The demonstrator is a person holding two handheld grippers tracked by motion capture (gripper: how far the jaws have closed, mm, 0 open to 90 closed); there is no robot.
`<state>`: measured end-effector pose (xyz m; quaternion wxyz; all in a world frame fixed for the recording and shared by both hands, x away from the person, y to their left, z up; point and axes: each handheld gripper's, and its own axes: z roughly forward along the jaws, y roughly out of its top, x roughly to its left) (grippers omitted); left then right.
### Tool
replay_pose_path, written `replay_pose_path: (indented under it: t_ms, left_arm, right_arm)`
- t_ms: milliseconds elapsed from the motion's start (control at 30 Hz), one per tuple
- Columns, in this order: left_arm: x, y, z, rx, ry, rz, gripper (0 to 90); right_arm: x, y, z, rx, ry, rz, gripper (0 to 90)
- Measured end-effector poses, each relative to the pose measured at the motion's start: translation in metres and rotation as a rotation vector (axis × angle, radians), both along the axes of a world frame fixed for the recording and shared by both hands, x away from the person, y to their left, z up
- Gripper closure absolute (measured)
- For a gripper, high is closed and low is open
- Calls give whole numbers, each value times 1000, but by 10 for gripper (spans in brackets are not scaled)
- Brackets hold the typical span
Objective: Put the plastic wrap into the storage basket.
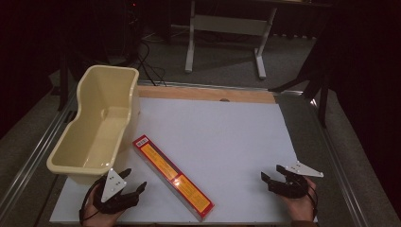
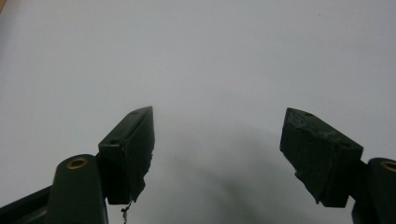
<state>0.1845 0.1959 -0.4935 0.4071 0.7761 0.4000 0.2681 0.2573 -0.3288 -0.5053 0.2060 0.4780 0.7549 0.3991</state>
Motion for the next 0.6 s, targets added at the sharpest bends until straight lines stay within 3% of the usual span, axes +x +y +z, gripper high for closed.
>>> replay_pose_path:
  t_ms: [300,600]
  left_arm:
    - [2,1,1,-10,-7,4,326]
    - [2,0,1,-10,-9,0,325]
  right_arm:
    - [1,4,0,17,22,15,273]
    - [0,26,2,38,42,84,273]
